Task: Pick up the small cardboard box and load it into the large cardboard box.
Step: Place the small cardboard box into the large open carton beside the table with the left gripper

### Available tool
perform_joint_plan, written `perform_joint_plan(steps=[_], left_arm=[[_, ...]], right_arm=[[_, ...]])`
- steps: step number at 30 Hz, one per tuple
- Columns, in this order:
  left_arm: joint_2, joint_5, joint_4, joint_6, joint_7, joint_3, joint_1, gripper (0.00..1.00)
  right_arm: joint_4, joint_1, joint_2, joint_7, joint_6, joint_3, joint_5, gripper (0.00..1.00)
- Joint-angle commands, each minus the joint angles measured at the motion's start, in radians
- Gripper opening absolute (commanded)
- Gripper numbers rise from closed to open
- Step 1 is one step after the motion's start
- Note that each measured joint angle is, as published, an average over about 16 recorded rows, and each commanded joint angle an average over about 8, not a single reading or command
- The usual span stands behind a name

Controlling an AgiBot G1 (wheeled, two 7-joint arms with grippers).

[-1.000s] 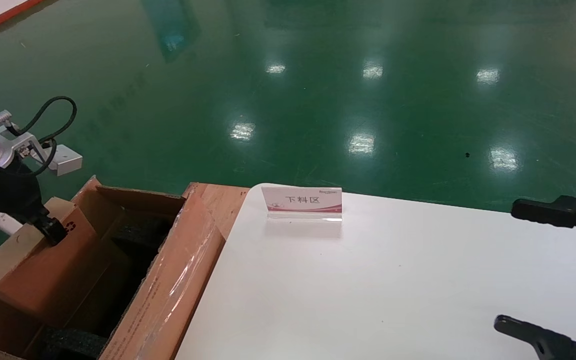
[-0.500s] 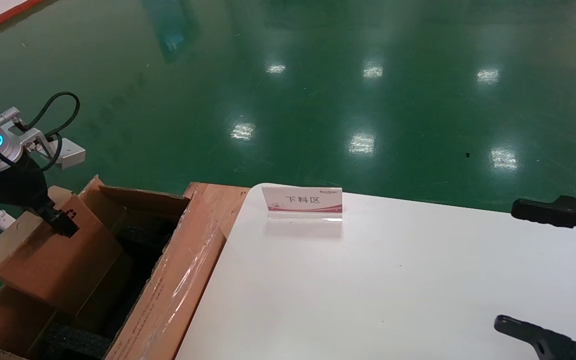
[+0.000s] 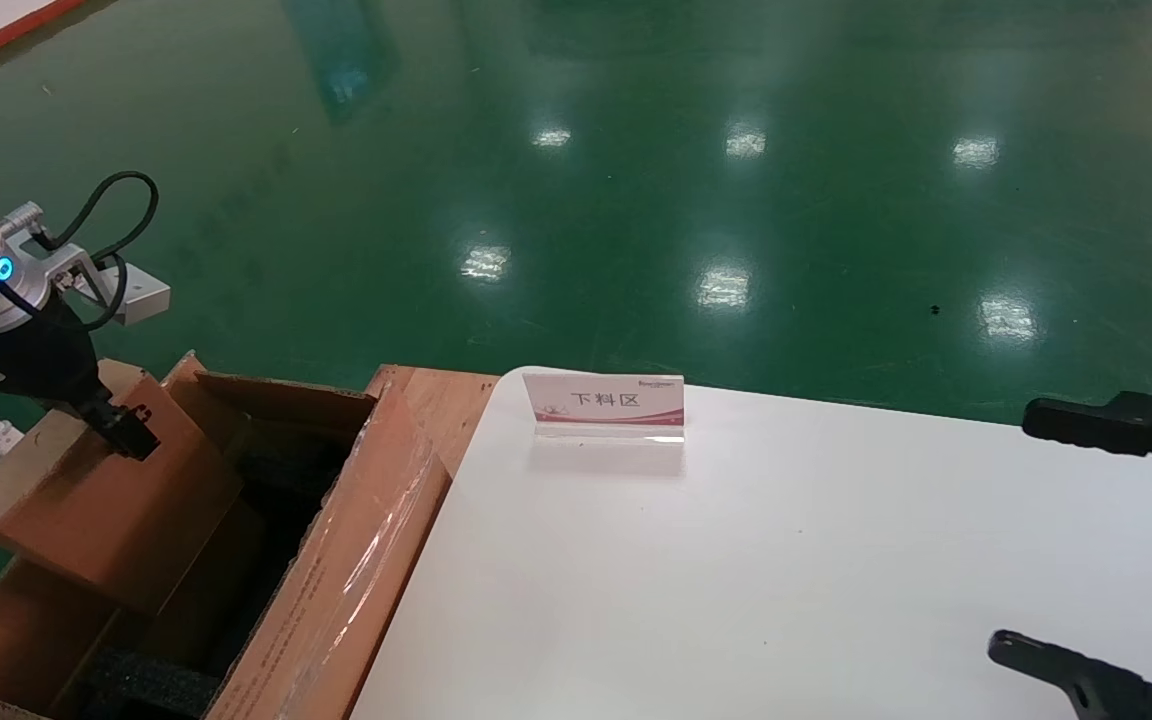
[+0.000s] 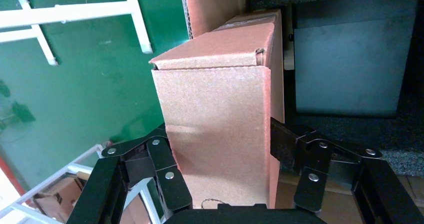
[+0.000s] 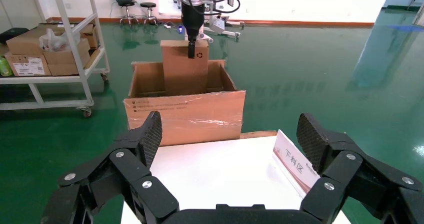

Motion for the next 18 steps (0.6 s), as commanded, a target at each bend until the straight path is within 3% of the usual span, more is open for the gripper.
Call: perform_joint_plan(steps=[1, 18], left_arm=[[0.004, -0.002, 0.012, 0.002, 0.004, 0.000, 0.007, 0.00], [0.039, -0.035, 0.129, -0.051, 0.023, -0.016, 0.157, 0.00]], right_arm=[[0.000, 0.000, 0.000, 0.000, 0.000, 0.000, 0.000, 1.00], [0.000, 0.000, 0.000, -0.001, 0.000, -0.001, 0.001, 1.00]])
